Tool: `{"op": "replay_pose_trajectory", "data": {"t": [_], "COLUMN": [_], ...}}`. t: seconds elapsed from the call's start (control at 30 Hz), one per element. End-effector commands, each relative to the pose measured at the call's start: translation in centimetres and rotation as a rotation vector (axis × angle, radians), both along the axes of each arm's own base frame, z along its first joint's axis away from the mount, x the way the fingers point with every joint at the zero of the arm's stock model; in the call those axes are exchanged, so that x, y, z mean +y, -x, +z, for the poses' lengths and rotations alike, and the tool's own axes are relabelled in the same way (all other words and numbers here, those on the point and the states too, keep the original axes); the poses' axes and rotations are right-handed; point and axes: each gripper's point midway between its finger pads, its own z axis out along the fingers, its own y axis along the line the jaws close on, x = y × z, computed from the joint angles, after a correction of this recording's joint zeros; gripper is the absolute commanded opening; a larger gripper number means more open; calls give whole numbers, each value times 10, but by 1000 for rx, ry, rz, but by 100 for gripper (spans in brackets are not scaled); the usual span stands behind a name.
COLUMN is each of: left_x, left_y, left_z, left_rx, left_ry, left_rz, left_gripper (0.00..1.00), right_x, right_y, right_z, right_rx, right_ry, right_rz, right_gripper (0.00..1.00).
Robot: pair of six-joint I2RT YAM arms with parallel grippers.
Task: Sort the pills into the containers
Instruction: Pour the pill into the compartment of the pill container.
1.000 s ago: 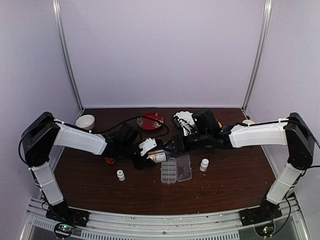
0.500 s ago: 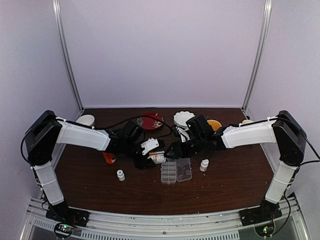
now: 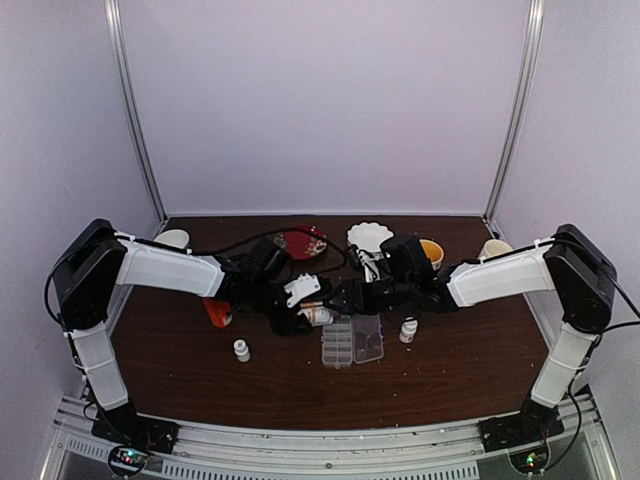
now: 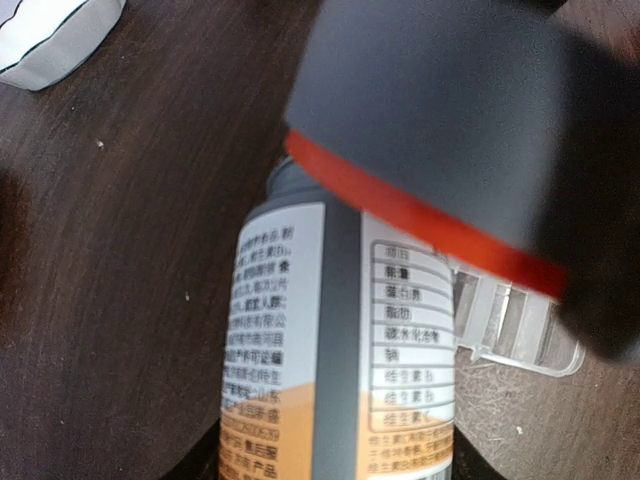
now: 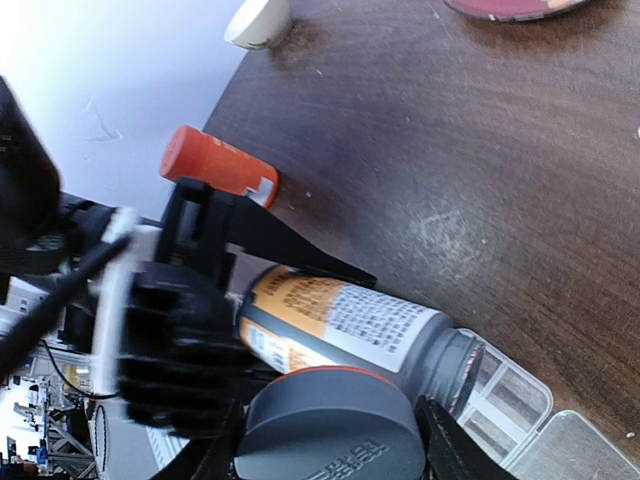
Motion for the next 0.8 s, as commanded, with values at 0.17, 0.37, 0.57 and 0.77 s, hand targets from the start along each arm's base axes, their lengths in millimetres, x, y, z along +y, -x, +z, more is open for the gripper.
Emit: {"op": "replay_pose_trajectory", "data": {"t": [0.17, 0.37, 0.57, 0.77], "left_x": [-13, -14, -17, -19], "left_y": [-3, -2, -3, -4], "left_z": [13, 13, 13, 13], "left_rx": [-15, -12, -12, -10], "left_ry": [34, 29, 29, 21], "left_rz": [-28, -29, -31, -33], "left_gripper": [0, 0, 0, 0], "right_x": [-24, -45, -38, -28], "right_y": [-15, -27, -26, -18], "right_z": [-18, 7, -5, -47], "right_rx": [24, -62, -23, 49], "right_ry": [71, 39, 49, 208], "right_rz": [-104, -185, -163, -96], "right_gripper": [0, 0, 0, 0]}}
